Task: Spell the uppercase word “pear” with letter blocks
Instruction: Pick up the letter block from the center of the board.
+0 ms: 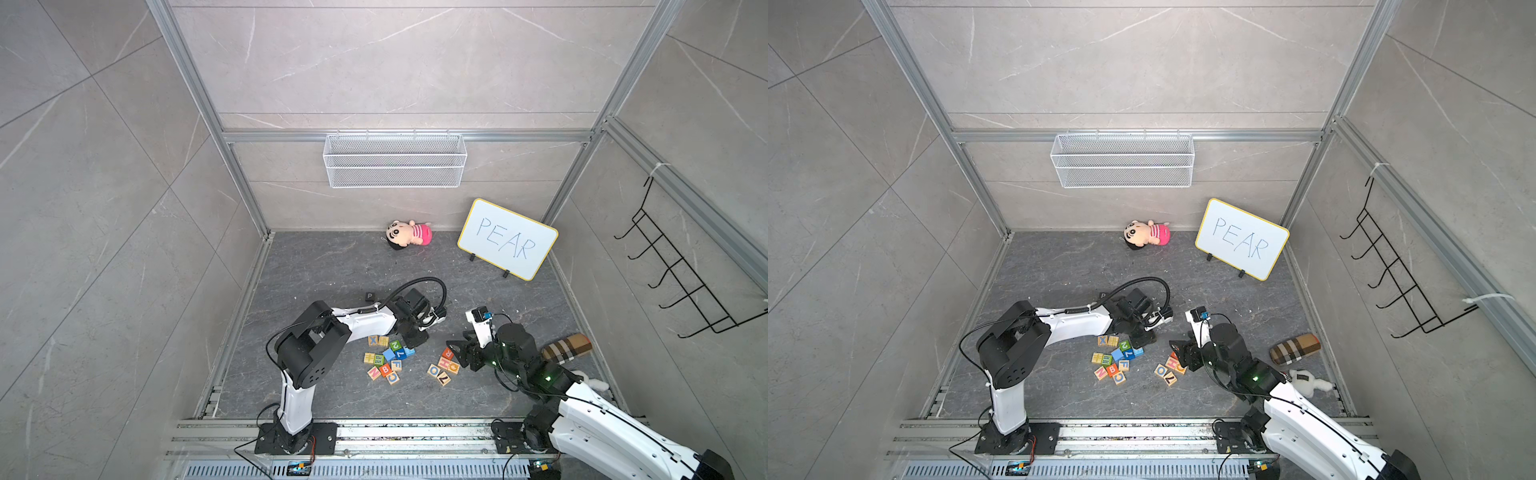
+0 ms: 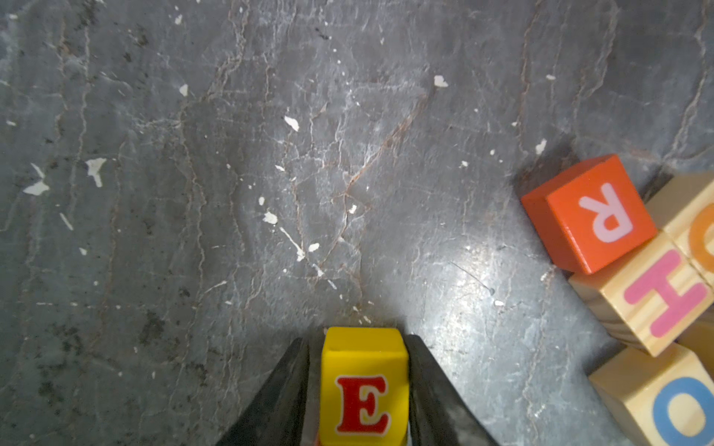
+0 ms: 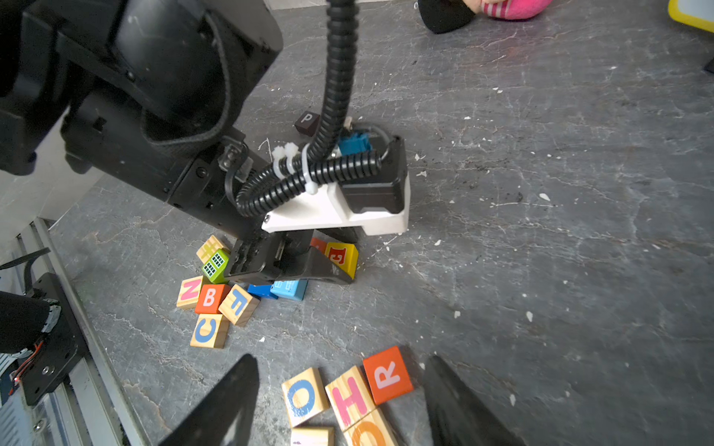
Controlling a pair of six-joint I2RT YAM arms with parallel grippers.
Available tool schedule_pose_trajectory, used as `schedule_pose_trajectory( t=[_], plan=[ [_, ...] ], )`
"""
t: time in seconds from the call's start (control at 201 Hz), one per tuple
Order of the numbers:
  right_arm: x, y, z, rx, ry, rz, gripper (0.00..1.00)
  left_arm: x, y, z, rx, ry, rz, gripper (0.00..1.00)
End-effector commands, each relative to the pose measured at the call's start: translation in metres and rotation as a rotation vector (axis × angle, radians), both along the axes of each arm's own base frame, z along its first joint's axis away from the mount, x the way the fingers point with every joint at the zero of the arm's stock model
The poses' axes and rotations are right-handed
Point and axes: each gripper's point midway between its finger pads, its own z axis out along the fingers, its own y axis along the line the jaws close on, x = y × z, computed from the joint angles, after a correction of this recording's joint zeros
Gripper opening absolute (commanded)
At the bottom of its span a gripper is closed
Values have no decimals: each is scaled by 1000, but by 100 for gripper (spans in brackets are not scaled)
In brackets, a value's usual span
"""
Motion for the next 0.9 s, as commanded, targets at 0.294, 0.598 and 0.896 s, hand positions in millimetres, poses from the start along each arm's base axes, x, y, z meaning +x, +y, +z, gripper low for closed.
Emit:
schedule_pose_trajectory(
  t=[0.294, 0.598, 0.896],
  plan=[
    [9, 7, 15, 5, -59, 18, 71, 21, -9, 29, -58, -70, 75, 21],
    [31, 29, 39, 22, -126, 62, 70, 69, 4, 88, -164, -95, 366, 10],
    [80, 71, 46, 31, -148, 94, 69, 124, 49, 113, -145, -45, 758, 6]
  ],
)
